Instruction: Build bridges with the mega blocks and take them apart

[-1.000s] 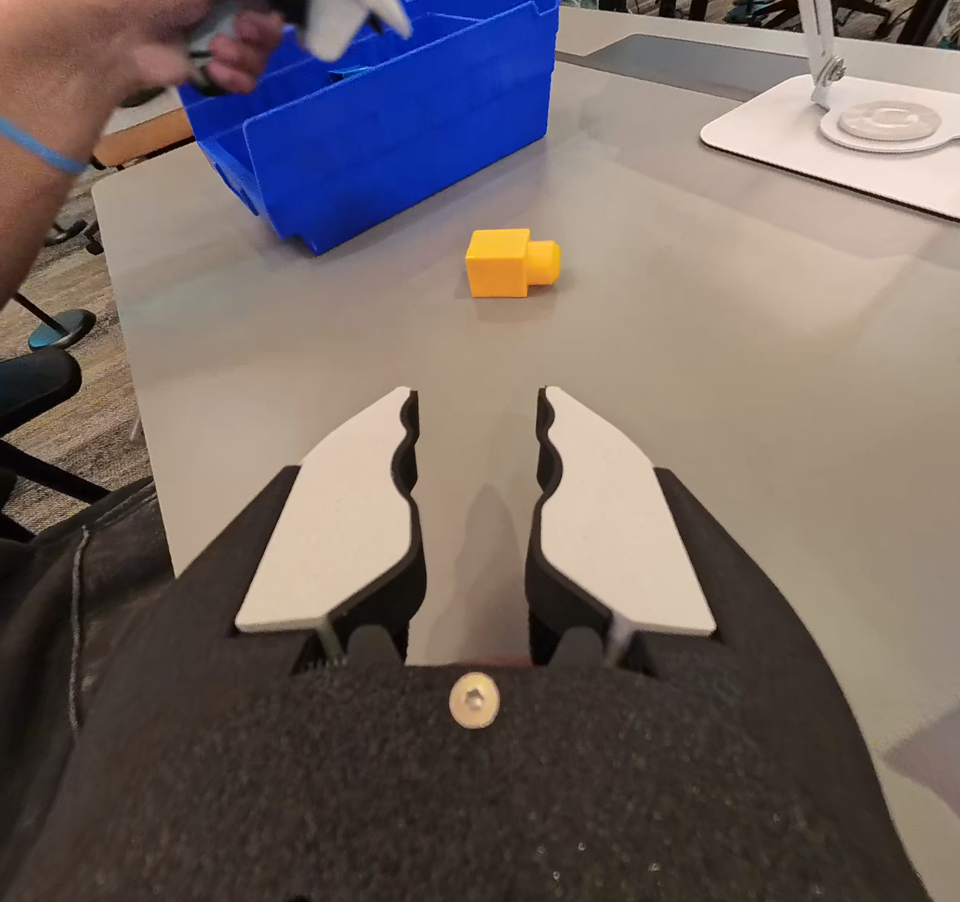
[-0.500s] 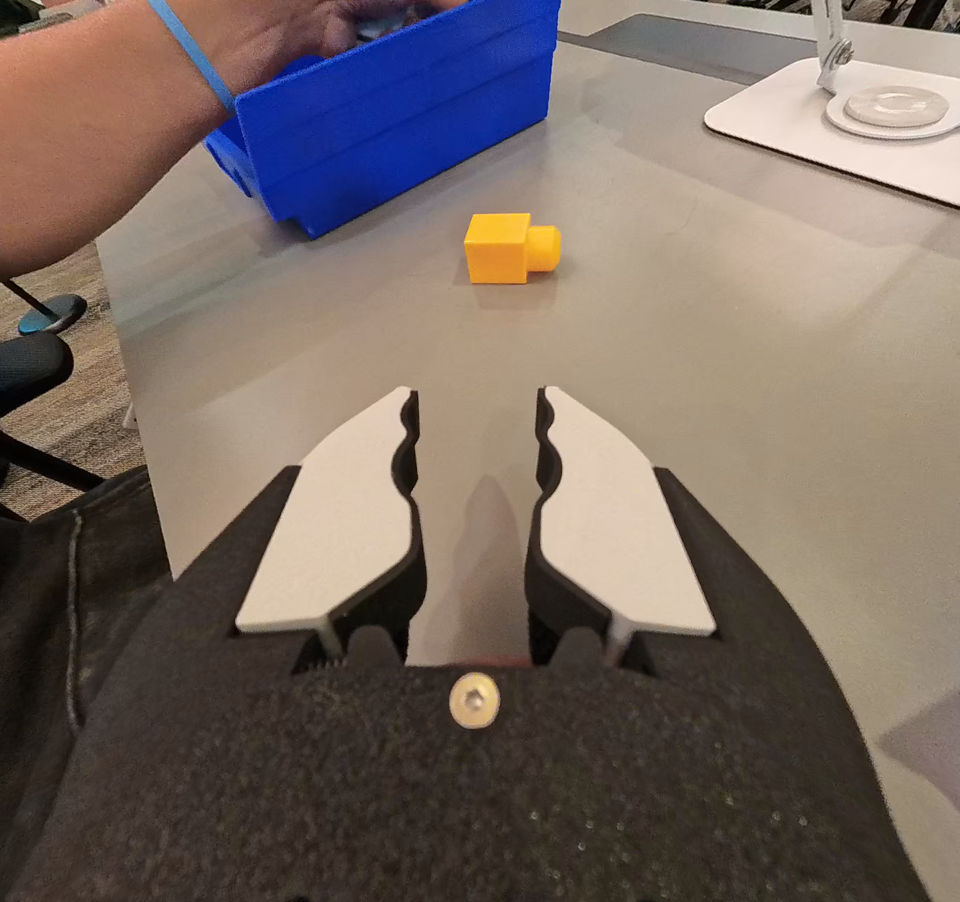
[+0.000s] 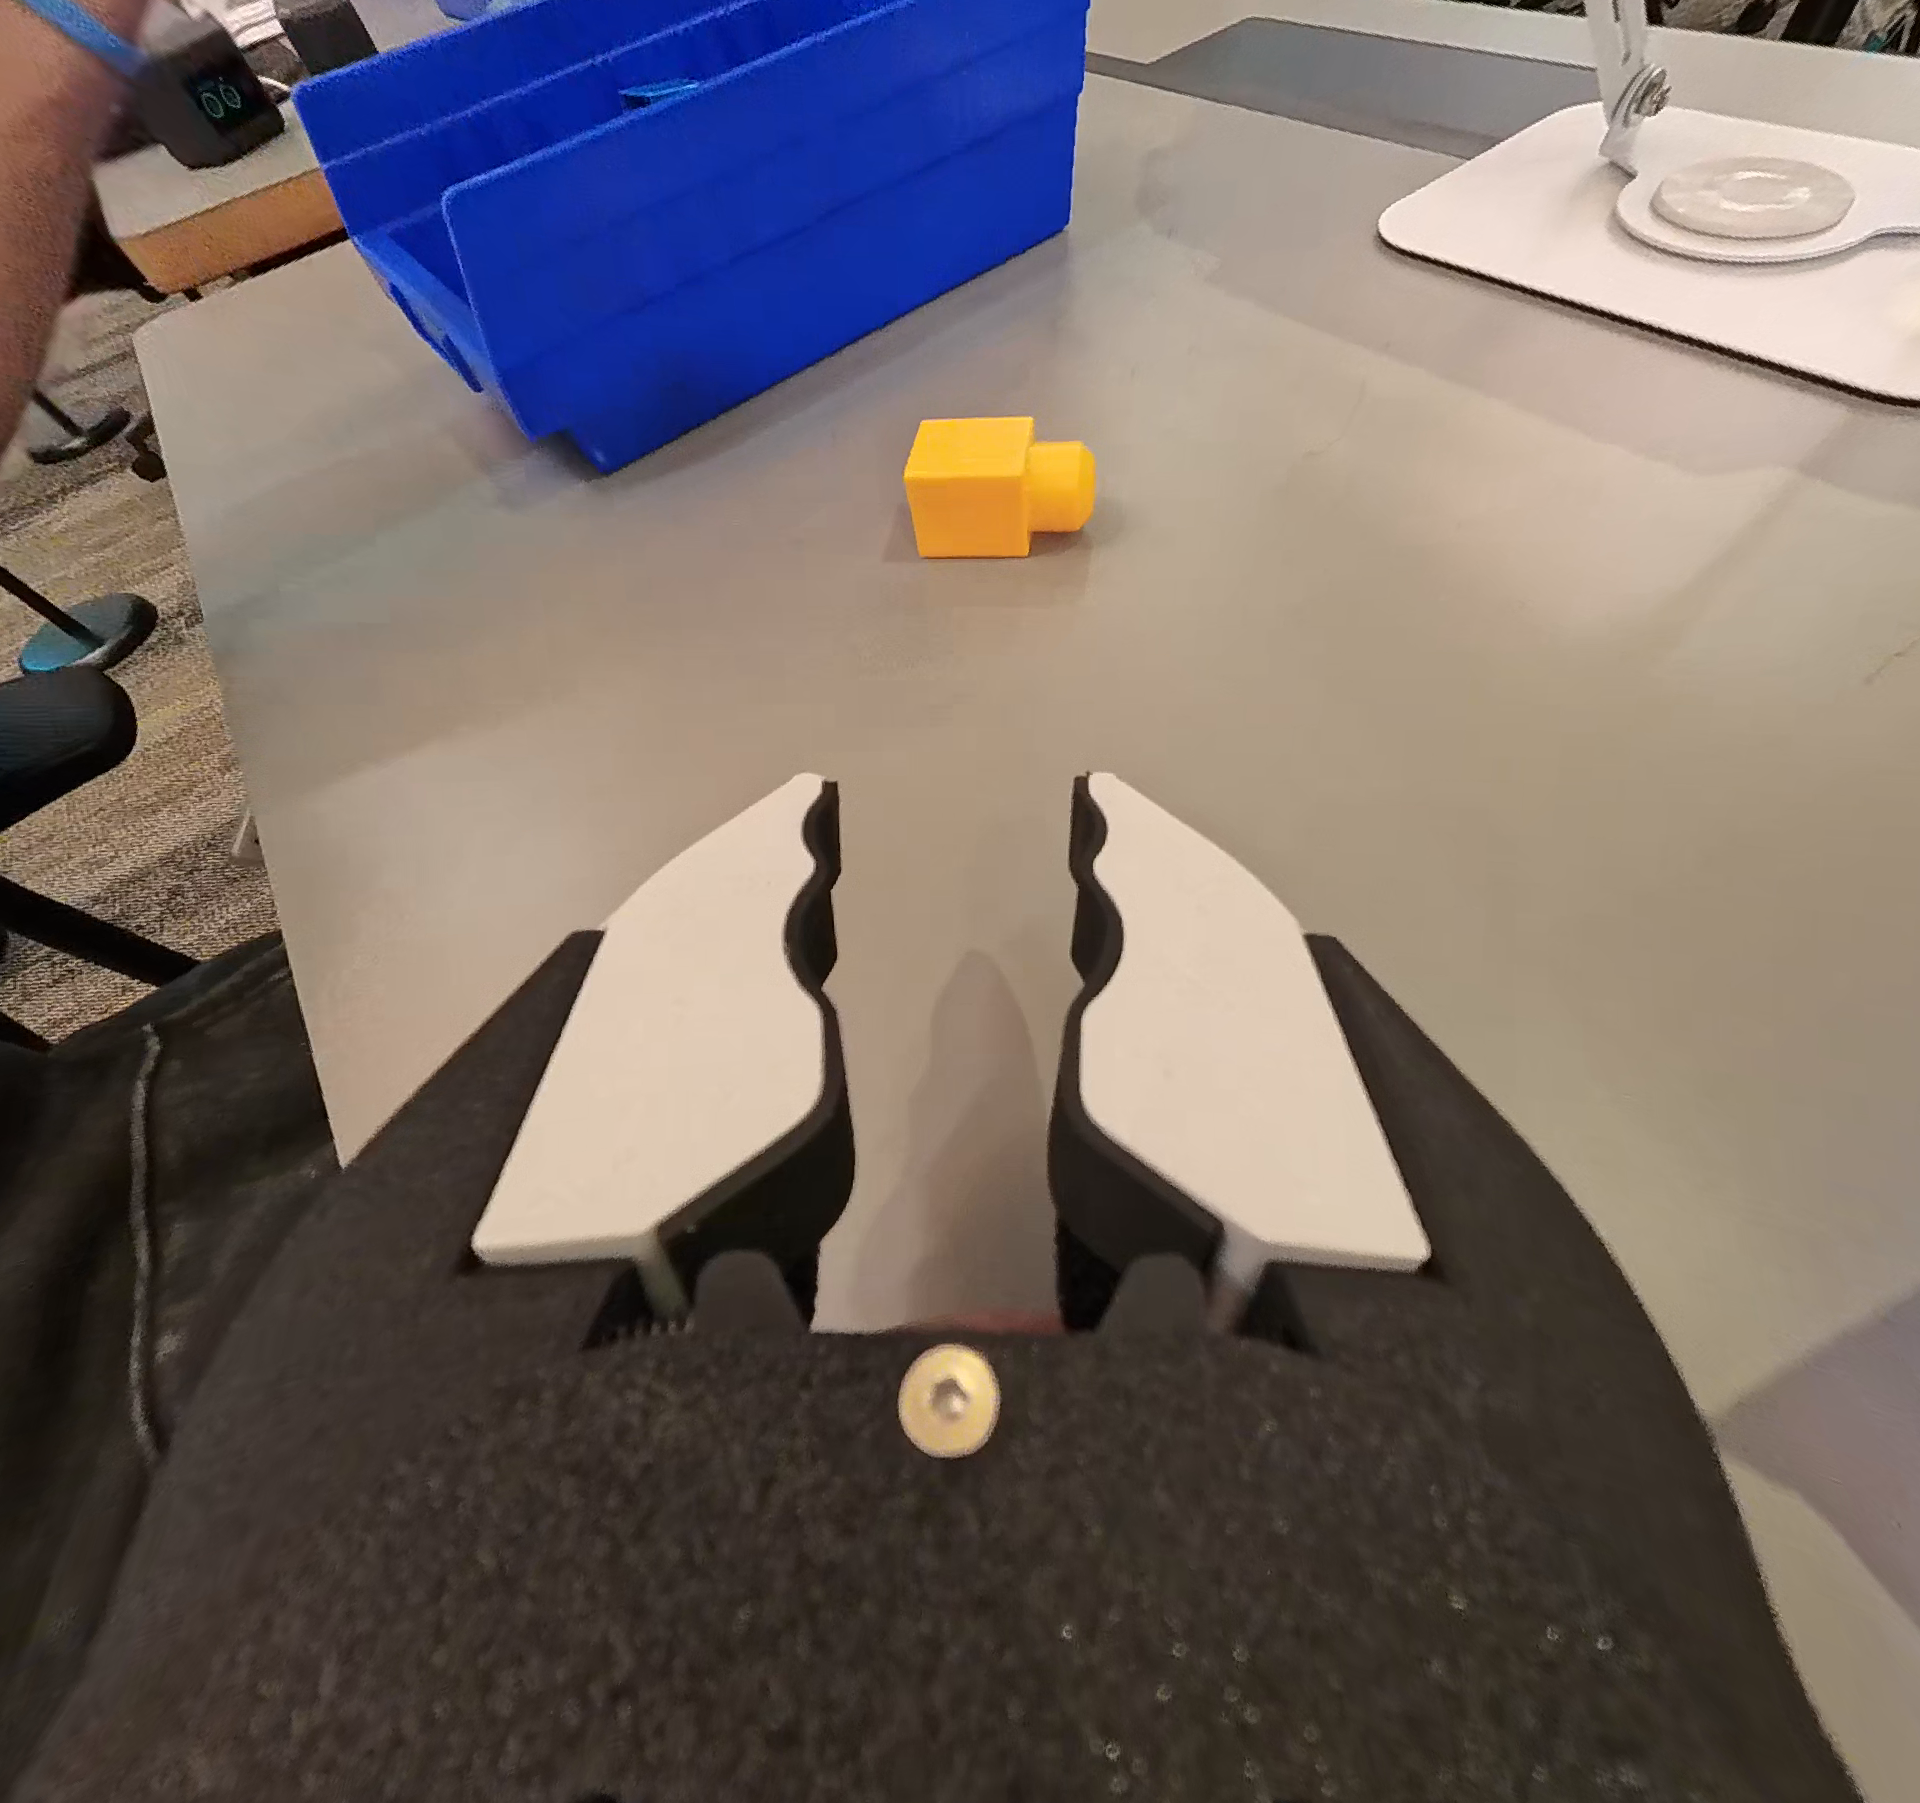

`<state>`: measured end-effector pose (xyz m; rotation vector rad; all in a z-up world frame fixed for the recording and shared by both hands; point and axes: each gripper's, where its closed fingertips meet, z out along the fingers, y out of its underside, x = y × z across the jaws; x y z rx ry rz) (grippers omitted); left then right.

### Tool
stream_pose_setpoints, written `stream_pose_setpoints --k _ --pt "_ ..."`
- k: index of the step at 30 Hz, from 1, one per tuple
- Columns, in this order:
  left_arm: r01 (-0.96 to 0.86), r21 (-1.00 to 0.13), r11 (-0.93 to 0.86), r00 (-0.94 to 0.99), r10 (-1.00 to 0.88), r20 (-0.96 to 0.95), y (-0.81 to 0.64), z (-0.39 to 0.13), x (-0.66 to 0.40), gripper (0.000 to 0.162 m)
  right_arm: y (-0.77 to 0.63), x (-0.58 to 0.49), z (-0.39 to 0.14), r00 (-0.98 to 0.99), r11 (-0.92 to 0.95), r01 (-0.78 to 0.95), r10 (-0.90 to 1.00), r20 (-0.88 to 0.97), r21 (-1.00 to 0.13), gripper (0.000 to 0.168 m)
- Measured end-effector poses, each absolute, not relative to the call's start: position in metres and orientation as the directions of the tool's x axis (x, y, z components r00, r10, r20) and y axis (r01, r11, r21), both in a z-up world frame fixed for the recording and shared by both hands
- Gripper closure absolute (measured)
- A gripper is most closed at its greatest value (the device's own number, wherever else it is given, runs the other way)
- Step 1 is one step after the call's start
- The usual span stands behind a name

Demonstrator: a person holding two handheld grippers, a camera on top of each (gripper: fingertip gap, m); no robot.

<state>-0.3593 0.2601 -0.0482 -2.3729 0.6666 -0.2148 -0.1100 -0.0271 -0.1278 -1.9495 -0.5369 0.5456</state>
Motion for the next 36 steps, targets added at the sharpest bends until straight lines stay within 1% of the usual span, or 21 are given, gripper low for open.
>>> stream_pose_setpoints --k 2,4,7,10,14,19,22,23,26,30,31,33,36 --pt "-0.456 -0.665 -0.592 0.811 -0.584 -0.036 0.236 -0.023 -0.345 0.098 -0.027 -0.110 -0.127 0.800 -0.400 0.131 0.583 -0.142 -0.907 0.126" --pt "-0.523 -0.671 -0.526 0.739 -0.672 -0.049 0.209 -0.007 -0.319 0.099 -0.027 -0.110 -0.127 0.801 -0.398 0.133 0.583 -0.138 -0.908 0.126" --pt "-0.637 -0.635 -0.438 0.600 -0.799 -0.051 0.175 -0.006 -0.267 0.099 -0.027 -0.111 -0.125 0.801 -0.393 0.133 0.583 -0.135 -0.910 0.126" --pt "-0.744 -0.543 -0.389 0.482 -0.875 -0.034 0.160 -0.034 -0.213 0.098 -0.027 -0.111 -0.123 0.800 -0.386 0.137 0.586 -0.127 -0.912 0.126" --pt "-0.863 -0.388 -0.323 0.379 -0.923 -0.074 0.163 -0.098 -0.155 0.098 -0.027 -0.113 -0.121 0.799 -0.376 0.144 0.590 -0.117 -0.916 0.126" --pt "-0.902 -0.287 -0.321 0.349 -0.936 -0.050 0.166 -0.153 -0.113 0.098 -0.027 -0.112 -0.126 0.798 -0.384 0.152 0.592 -0.117 -0.911 0.126" --pt "-0.923 -0.241 -0.301 0.325 -0.943 -0.067 0.162 -0.169 -0.111 0.098 -0.028 -0.110 -0.126 0.798 -0.387 0.144 0.589 -0.124 -0.911 0.126" --pt "-0.925 -0.240 -0.295 0.320 -0.945 -0.070 0.161 -0.170 -0.110 0.098 -0.028 -0.109 -0.125 0.799 -0.386 0.142 0.589 -0.125 -0.911 0.126" --pt "-0.921 -0.267 -0.285 0.310 -0.949 -0.057 0.156 -0.166 -0.108 0.094 -0.028 -0.107 -0.124 0.799 -0.388 0.135 0.587 -0.132 -0.912 0.126" --pt "-0.888 -0.363 -0.283 0.346 -0.930 -0.121 0.151 -0.144 -0.122 0.086 -0.029 -0.106 -0.123 0.795 -0.393 0.121 0.588 -0.148 -0.912 0.126" --pt "-0.867 -0.410 -0.282 0.361 -0.924 -0.126 0.144 -0.133 -0.129 0.083 -0.030 -0.106 -0.123 0.795 -0.392 0.121 0.588 -0.148 -0.912 0.126" --pt "-0.801 -0.527 -0.283 0.393 -0.913 -0.107 0.122 -0.109 -0.150 0.085 -0.030 -0.105 -0.123 0.795 -0.392 0.119 0.588 -0.149 -0.912 0.126" --pt "-0.623 -0.718 -0.309 0.468 -0.883 -0.026 0.082 -0.074 -0.195 0.089 -0.030 -0.105 -0.125 0.793 -0.399 0.112 0.587 -0.160 -0.910 0.126"
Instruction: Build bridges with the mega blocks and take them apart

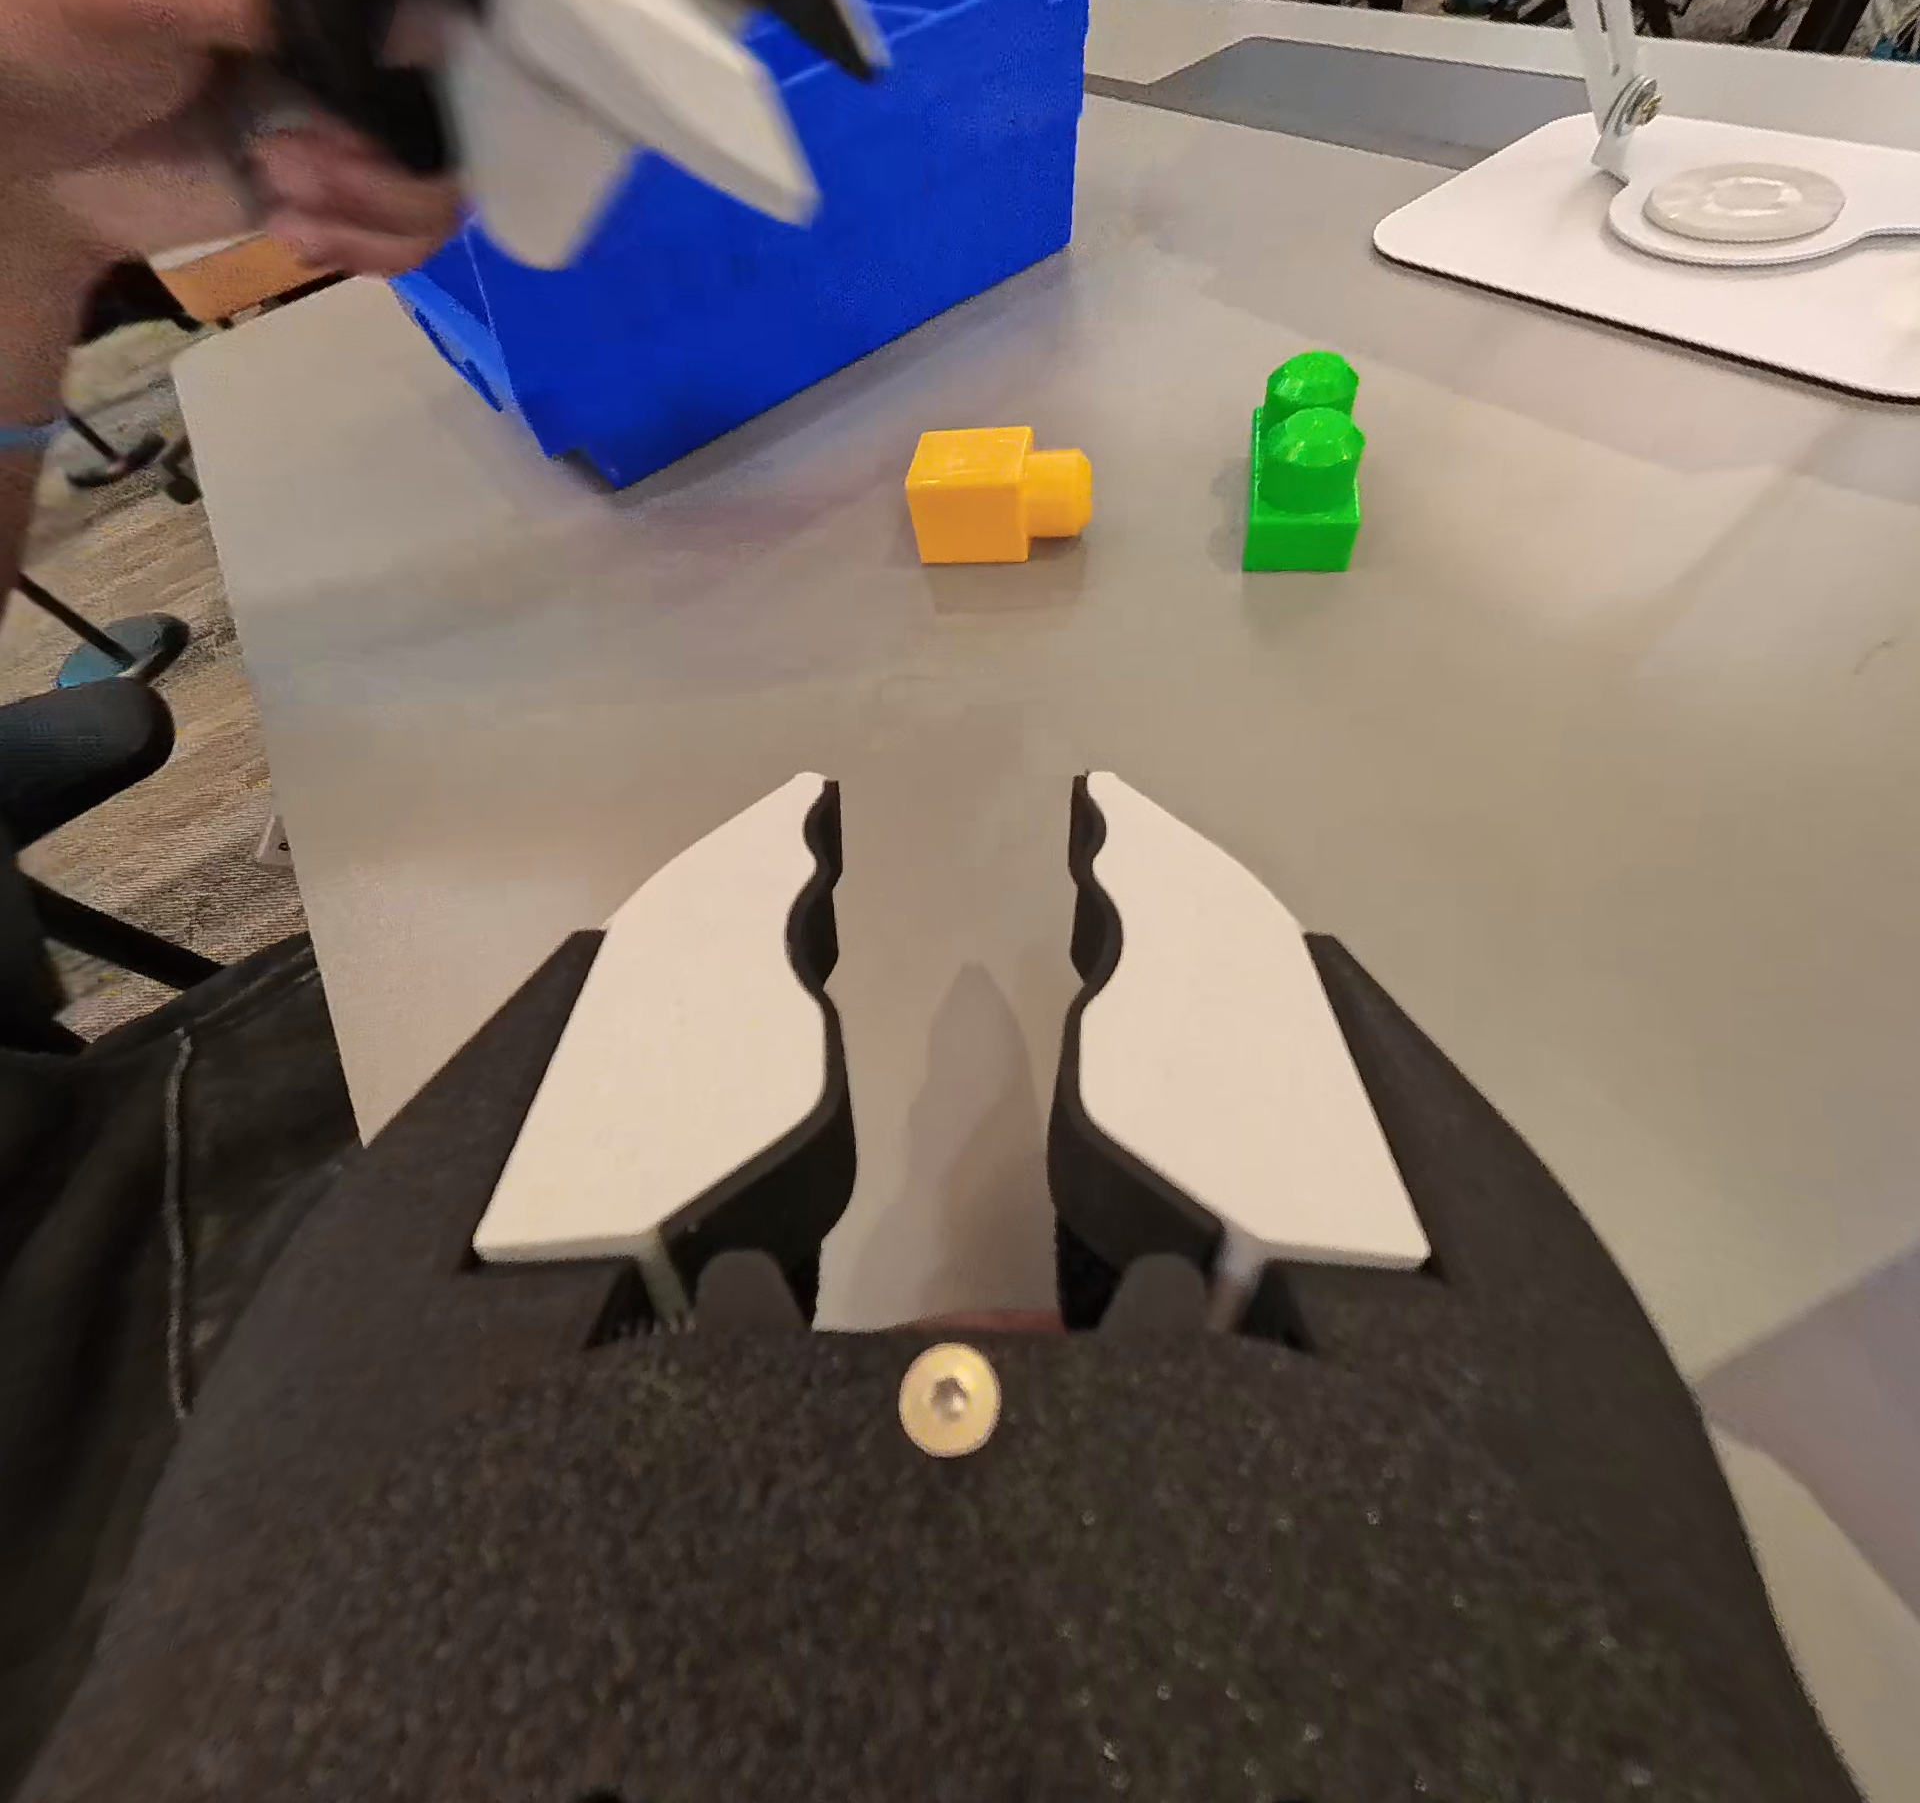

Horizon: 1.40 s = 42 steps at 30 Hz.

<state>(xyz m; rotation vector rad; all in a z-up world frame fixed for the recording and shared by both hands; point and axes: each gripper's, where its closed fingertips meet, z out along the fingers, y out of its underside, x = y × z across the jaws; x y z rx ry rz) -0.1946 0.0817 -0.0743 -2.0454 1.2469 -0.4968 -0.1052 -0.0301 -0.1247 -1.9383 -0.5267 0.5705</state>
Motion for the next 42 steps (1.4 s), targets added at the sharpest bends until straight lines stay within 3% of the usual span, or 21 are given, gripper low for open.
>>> stream_pose_setpoints --k 5,10,13,20,25,27,30,32,38,42 --pt "-0.359 -0.835 -0.417 0.708 -0.704 0.048 0.043 -0.078 -0.312 0.090 -0.029 -0.108 -0.132 0.788 -0.421 0.121 0.592 -0.171 -0.899 0.126" --pt "-0.174 -0.839 -0.515 0.885 -0.455 0.095 0.026 -0.105 -0.407 0.093 -0.027 -0.115 -0.138 0.781 -0.431 0.137 0.601 -0.170 -0.892 0.126" --pt "-0.126 -0.847 -0.516 0.909 -0.401 0.109 0.034 -0.102 -0.424 0.093 -0.026 -0.119 -0.138 0.773 -0.428 0.147 0.612 -0.167 -0.892 0.126" --pt "-0.204 -0.777 -0.595 0.945 -0.326 0.001 0.093 -0.108 -0.434 0.093 -0.027 -0.120 -0.135 0.768 -0.418 0.151 0.620 -0.160 -0.896 0.127" --pt "-0.509 -0.560 -0.654 0.836 -0.532 -0.139 0.125 -0.128 -0.436 0.097 -0.028 -0.116 -0.134 0.770 -0.418 0.145 0.616 -0.163 -0.897 0.127" --pt "-0.570 -0.448 -0.688 0.812 -0.554 -0.182 0.130 -0.137 -0.449 0.087 -0.028 -0.114 -0.134 0.772 -0.420 0.142 0.614 -0.165 -0.896 0.127" --pt "-0.553 -0.370 -0.747 0.818 -0.570 -0.071 0.130 -0.150 -0.446 0.087 -0.028 -0.112 -0.136 0.774 -0.425 0.143 0.611 -0.167 -0.894 0.127" --pt "-0.585 -0.339 -0.737 0.797 -0.599 -0.073 0.133 -0.156 -0.448 0.080 -0.029 -0.112 -0.136 0.773 -0.429 0.141 0.610 -0.172 -0.892 0.127" --pt "-0.611 -0.243 -0.753 0.781 -0.623 -0.036 0.141 -0.170 -0.460 0.080 -0.029 -0.110 -0.138 0.777 -0.433 0.145 0.607 -0.169 -0.890 0.127" --pt "-0.606 -0.257 -0.753 0.768 -0.638 0.058 0.141 -0.174 -0.449 0.098 -0.029 -0.110 -0.139 0.777 -0.437 0.148 0.606 -0.169 -0.887 0.127"
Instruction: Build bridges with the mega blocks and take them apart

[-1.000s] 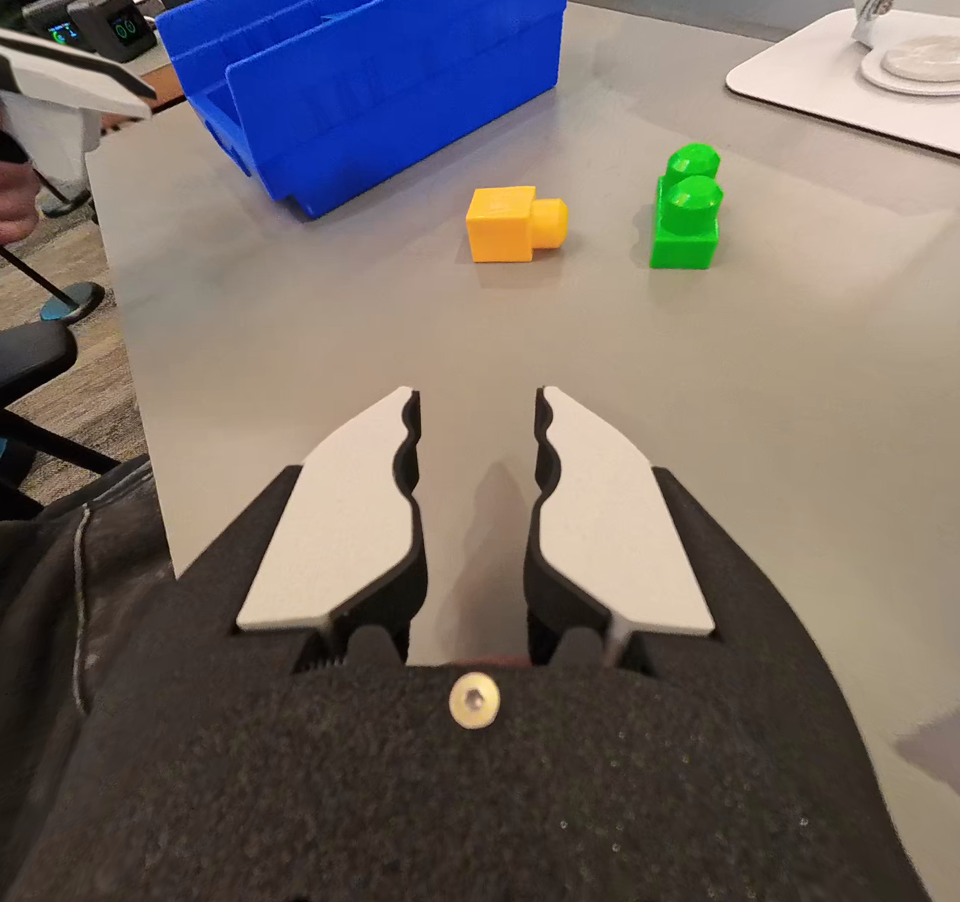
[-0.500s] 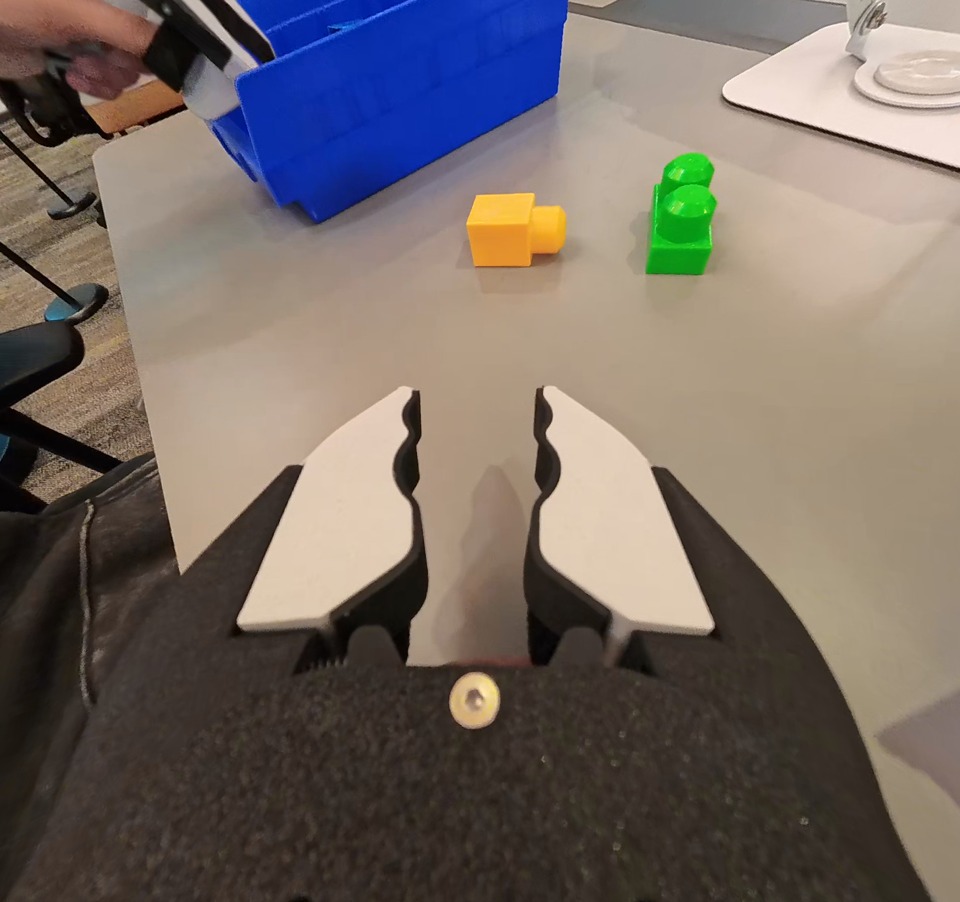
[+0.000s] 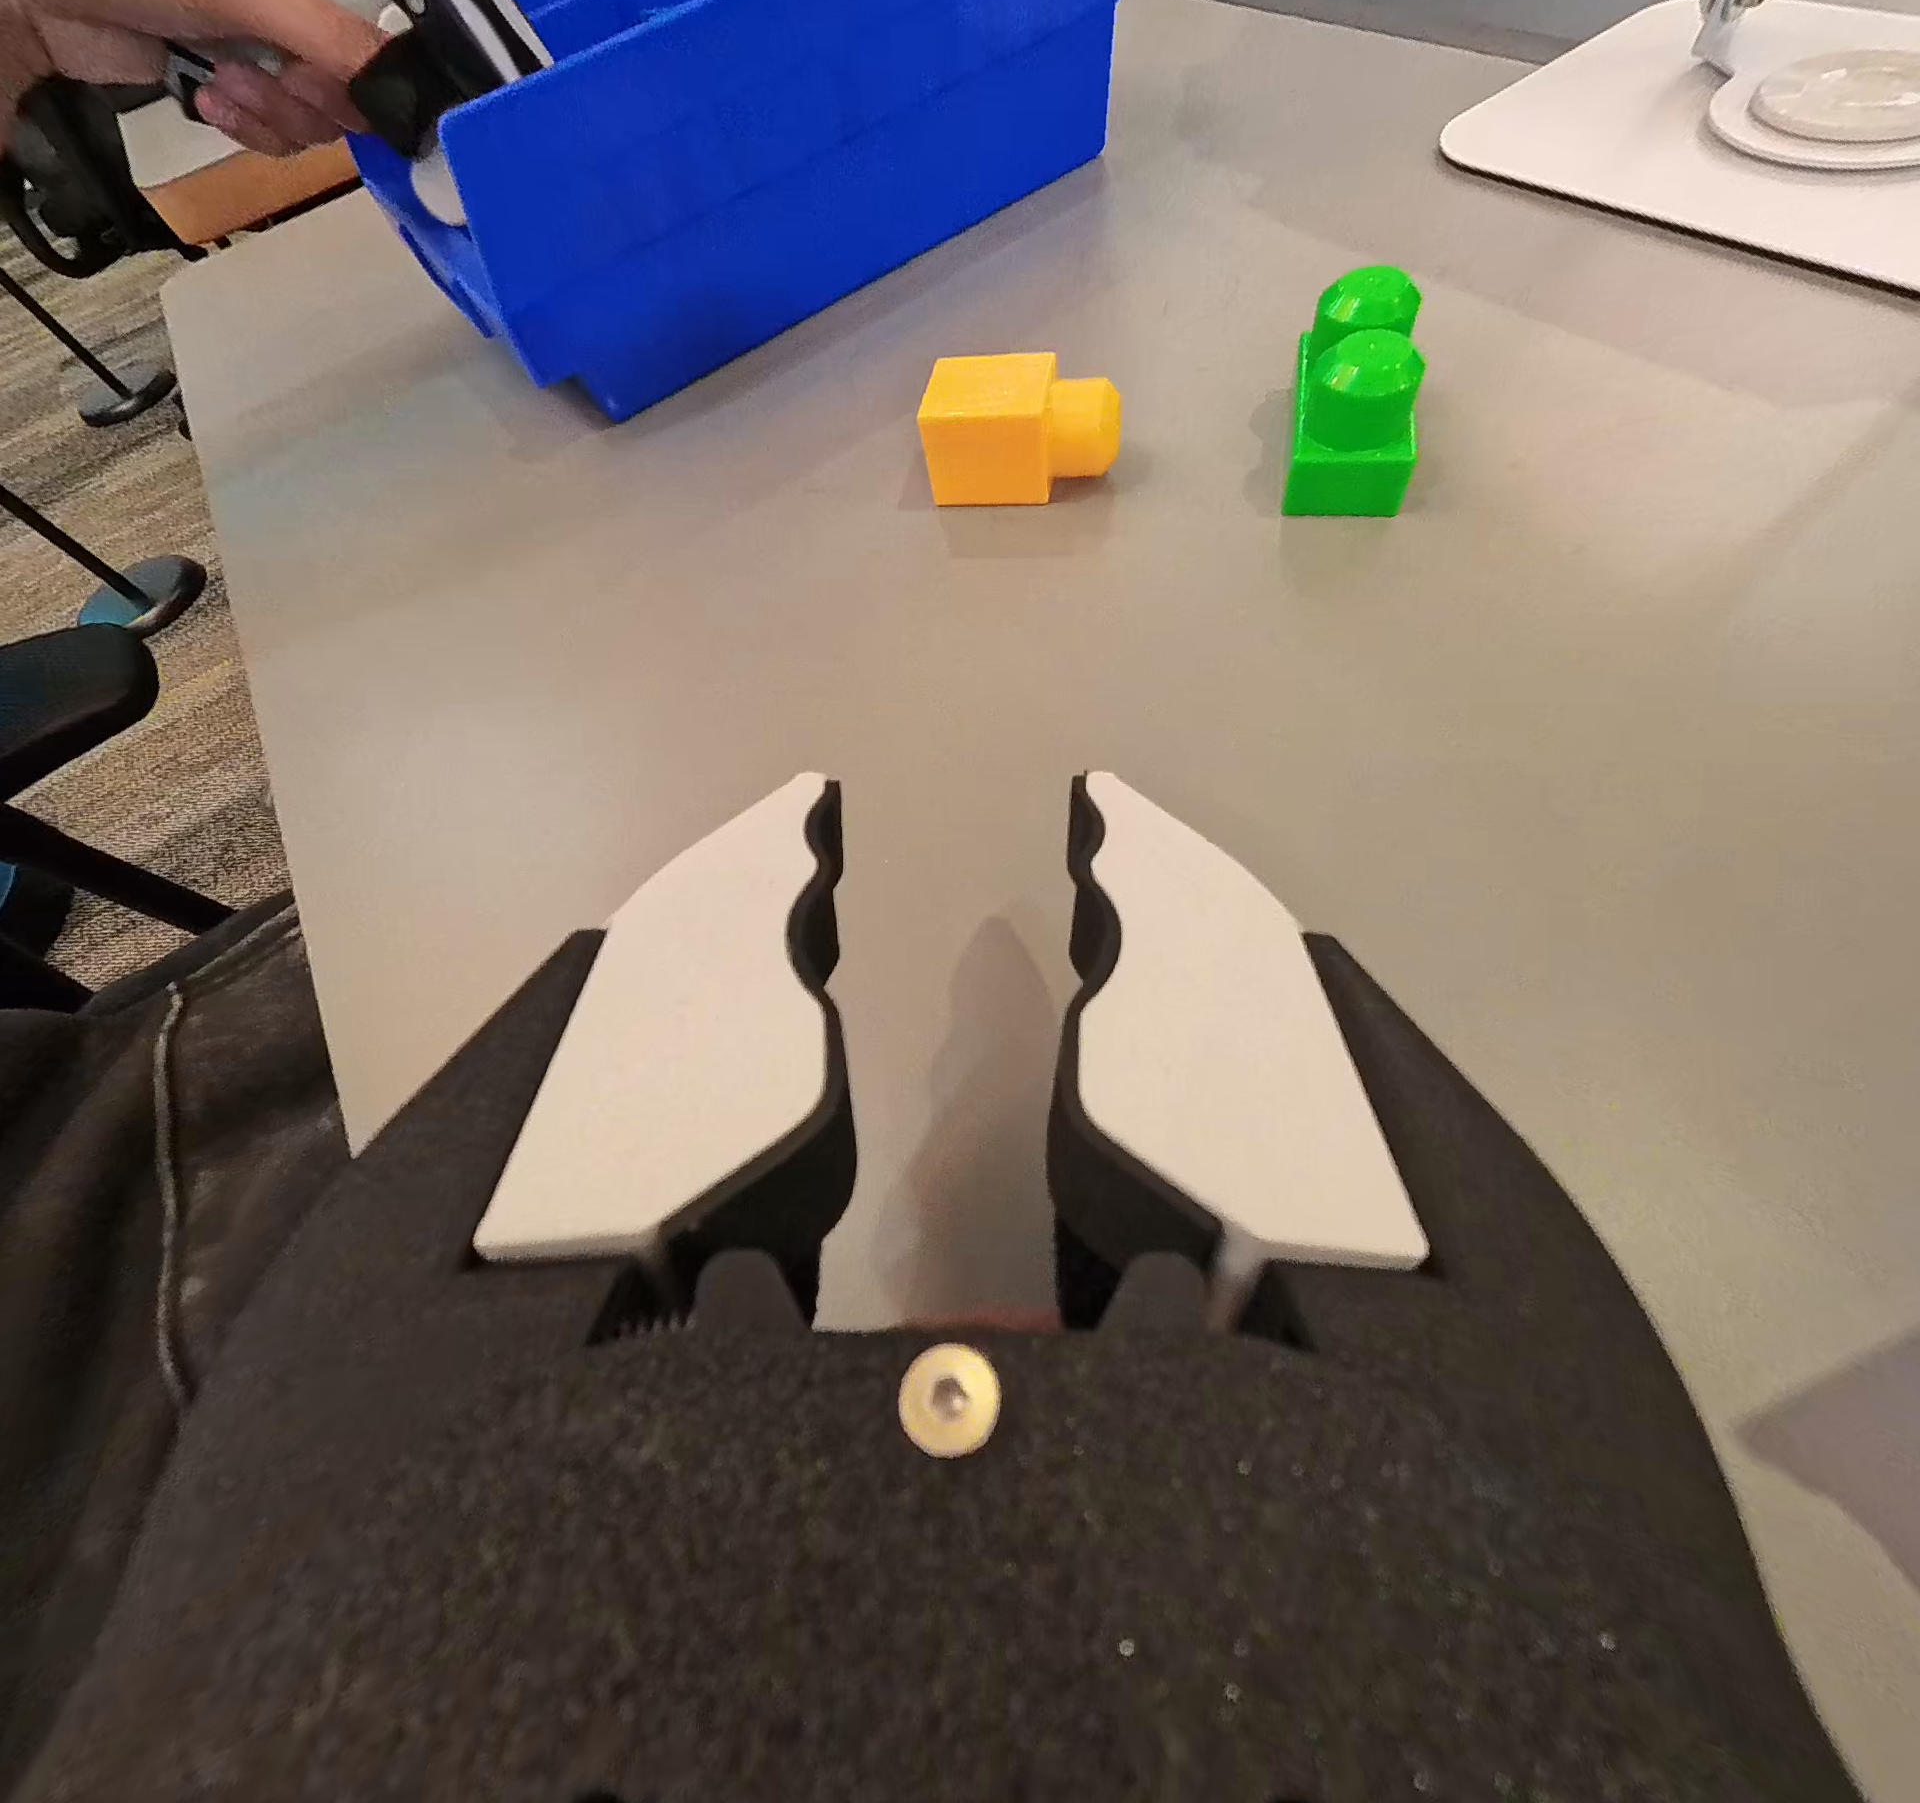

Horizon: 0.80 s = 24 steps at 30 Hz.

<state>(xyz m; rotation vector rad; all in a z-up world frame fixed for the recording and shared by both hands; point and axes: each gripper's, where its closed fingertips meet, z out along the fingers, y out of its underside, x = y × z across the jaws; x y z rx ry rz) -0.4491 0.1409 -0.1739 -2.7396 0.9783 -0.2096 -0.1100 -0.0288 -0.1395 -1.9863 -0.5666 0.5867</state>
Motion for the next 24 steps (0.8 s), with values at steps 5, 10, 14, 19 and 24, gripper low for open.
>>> stream_pose_setpoints --k 5,10,14,19,24 --pt "-0.611 -0.266 -0.746 0.775 -0.632 -0.005 0.139 -0.165 -0.459 0.098 -0.029 -0.110 -0.140 0.779 -0.439 0.150 0.605 -0.167 -0.886 0.127" --pt "-0.688 -0.443 -0.575 0.657 -0.753 -0.041 0.122 -0.092 -0.442 0.098 -0.028 -0.108 -0.140 0.782 -0.437 0.150 0.601 -0.164 -0.887 0.128" --pt "-0.831 -0.523 -0.189 0.294 -0.948 -0.124 0.084 -0.044 -0.371 0.098 -0.027 -0.107 -0.139 0.784 -0.433 0.153 0.600 -0.158 -0.889 0.128" --pt "-0.883 -0.424 0.199 -0.131 -0.974 -0.185 0.063 -0.054 -0.278 0.098 -0.026 -0.109 -0.138 0.784 -0.422 0.165 0.604 -0.141 -0.891 0.128" --pt "-0.846 -0.236 0.478 -0.448 -0.878 -0.171 0.067 -0.106 -0.216 0.098 -0.027 -0.112 -0.137 0.784 -0.413 0.175 0.607 -0.127 -0.894 0.128"
